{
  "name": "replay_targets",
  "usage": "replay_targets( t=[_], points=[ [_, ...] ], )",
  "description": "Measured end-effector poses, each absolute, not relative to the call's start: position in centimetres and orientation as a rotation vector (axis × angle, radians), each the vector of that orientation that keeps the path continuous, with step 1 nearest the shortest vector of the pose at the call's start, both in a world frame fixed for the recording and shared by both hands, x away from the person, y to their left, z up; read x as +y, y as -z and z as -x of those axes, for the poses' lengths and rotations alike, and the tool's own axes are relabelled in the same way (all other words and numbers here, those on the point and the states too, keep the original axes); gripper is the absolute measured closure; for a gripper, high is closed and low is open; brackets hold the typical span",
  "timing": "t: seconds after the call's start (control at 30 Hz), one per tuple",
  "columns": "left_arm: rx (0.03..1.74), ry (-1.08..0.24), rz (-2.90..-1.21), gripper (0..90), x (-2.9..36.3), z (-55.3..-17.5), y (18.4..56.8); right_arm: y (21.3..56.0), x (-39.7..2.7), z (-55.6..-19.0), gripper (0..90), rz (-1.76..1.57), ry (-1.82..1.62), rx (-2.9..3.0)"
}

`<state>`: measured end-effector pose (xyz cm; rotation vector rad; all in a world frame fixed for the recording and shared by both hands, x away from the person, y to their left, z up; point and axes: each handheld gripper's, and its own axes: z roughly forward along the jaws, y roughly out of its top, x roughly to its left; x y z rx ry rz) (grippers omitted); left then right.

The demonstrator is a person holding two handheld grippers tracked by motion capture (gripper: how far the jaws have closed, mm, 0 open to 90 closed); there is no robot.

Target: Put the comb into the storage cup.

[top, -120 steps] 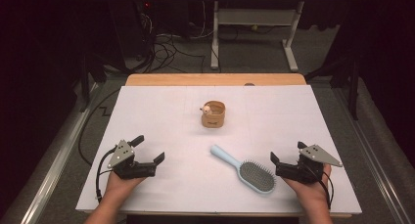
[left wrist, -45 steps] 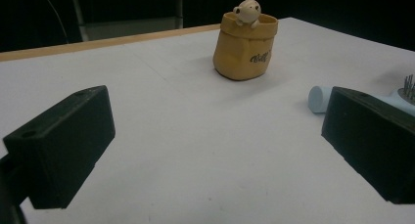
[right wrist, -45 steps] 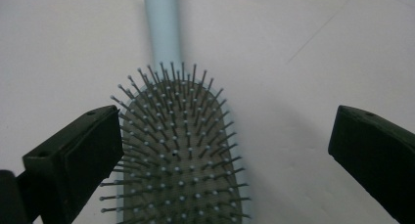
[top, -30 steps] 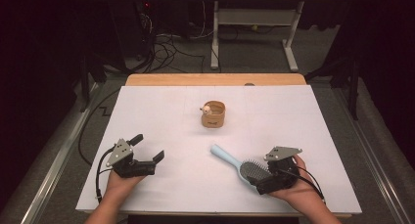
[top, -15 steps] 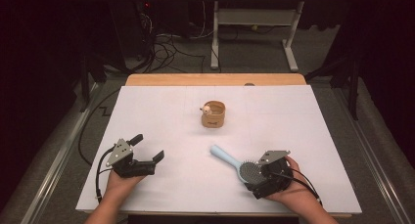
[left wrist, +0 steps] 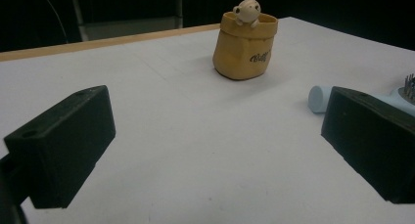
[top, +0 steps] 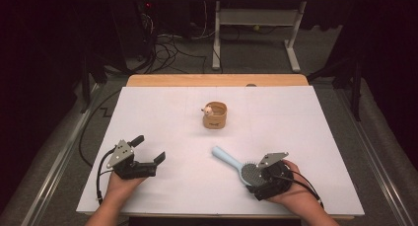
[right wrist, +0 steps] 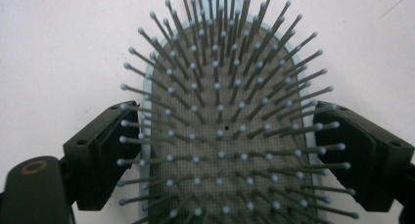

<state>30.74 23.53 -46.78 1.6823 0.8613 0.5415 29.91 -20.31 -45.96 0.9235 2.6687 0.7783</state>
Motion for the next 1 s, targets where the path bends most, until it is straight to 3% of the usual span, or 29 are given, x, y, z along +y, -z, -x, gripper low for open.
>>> replay_targets(
  t=[0.73, 1.0],
  points=[
    [0.860, -0.549, -1.687, 0.3, 23.47, -30.68, 46.77, 46.04, -19.92, -30.38, 11.9, -0.886, -0.752, 2.691],
    [0.854, -0.553, -1.688, 0.3, 23.39, -30.61, 46.76, 45.86, -19.84, -30.38, 15.7, -0.906, -0.734, 2.691]
  ],
)
